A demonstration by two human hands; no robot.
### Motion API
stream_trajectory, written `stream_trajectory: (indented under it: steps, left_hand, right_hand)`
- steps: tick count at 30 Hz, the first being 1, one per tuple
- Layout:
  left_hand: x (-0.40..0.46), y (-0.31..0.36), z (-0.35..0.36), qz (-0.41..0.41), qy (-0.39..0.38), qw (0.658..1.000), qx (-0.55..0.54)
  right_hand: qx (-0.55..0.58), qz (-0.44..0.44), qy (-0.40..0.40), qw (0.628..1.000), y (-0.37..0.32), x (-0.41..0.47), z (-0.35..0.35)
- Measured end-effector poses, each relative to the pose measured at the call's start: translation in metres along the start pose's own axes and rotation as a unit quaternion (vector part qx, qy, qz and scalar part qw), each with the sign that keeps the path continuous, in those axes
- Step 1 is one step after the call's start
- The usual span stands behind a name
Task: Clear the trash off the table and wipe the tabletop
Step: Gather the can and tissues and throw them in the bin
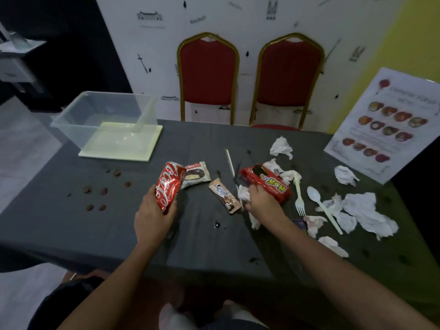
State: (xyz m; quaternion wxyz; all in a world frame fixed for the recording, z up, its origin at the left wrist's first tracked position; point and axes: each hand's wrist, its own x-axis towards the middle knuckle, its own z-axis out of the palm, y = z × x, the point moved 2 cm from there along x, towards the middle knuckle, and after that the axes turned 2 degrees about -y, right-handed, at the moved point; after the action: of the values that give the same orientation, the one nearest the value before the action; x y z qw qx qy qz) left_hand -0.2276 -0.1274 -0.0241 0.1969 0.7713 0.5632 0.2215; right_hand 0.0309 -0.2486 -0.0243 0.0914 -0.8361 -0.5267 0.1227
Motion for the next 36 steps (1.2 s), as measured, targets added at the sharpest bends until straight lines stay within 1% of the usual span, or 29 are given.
stream_trajectory:
  steps: [3, 5, 7, 9, 12, 14, 16, 18, 20, 22, 24, 26, 29, 31, 33, 36]
  left_hand:
    - [-0.004, 0.009, 0.006, 0.011, -0.007, 1.0, -0.008]
    - [-0.006, 0.016, 0.012, 0.024, -0.02, 0.999, -0.005]
    - [-0.009, 0.018, 0.017, 0.03, -0.025, 0.999, 0.001]
    - [-0.011, 0.015, 0.018, 0.02, -0.021, 1.0, -0.003]
    - [-0.013, 0.003, 0.015, 0.005, -0.011, 1.0, -0.014]
    - [-0.013, -0.008, 0.009, -0.002, -0.002, 1.0, -0.017]
    - [-0.012, -0.023, 0.0, -0.028, 0.012, 0.999, -0.02]
    - [-0.014, -0.04, -0.013, -0.066, 0.035, 0.997, -0.027]
    - [-0.023, -0.063, -0.03, -0.117, 0.074, 0.989, -0.046]
    - [-0.035, -0.093, -0.052, -0.169, 0.125, 0.975, -0.073]
    - [-0.052, -0.135, -0.078, -0.242, 0.181, 0.949, -0.092]
    - [-0.076, -0.184, -0.1, -0.327, 0.227, 0.909, -0.124]
    - [-0.117, -0.255, -0.119, -0.418, 0.282, 0.85, -0.152]
    - [-0.142, -0.305, -0.118, -0.466, 0.278, 0.824, -0.163]
    - [-0.158, -0.351, -0.106, -0.511, 0.235, 0.807, -0.182]
    - [-0.172, -0.424, -0.076, -0.573, 0.172, 0.779, -0.187]
  right_hand:
    - [-0.07, 0.011, -0.026, 0.997, 0.02, -0.013, 0.018]
    - [-0.089, 0.028, -0.05, 0.994, 0.026, -0.018, 0.024]
    - [-0.08, 0.041, -0.054, 0.995, 0.03, -0.016, 0.025]
    - [-0.075, 0.054, -0.05, 0.994, 0.03, -0.014, 0.025]
    - [-0.029, 0.07, -0.033, 0.997, 0.019, -0.015, 0.019]
    - [0.0, 0.035, -0.003, 0.999, -0.004, -0.011, 0.006]
    - [0.035, -0.017, 0.012, 0.999, -0.045, -0.001, -0.009]
    - [0.085, -0.055, 0.017, 0.995, -0.096, 0.01, -0.019]
    - [0.134, -0.101, 0.007, 0.986, -0.155, 0.018, -0.017]
    - [0.167, -0.153, -0.037, 0.973, -0.216, 0.016, -0.004]
    - [0.187, -0.209, -0.097, 0.955, -0.28, 0.007, 0.021]
    - [0.216, -0.257, -0.146, 0.931, -0.34, -0.007, 0.051]
    - [0.243, -0.299, -0.219, 0.897, -0.407, -0.029, 0.108]
    - [0.242, -0.299, -0.276, 0.881, -0.446, -0.039, 0.153]
    - [0.235, -0.276, -0.326, 0.873, -0.475, -0.042, 0.199]
    - [0.201, -0.224, -0.375, 0.877, -0.51, -0.037, 0.28]
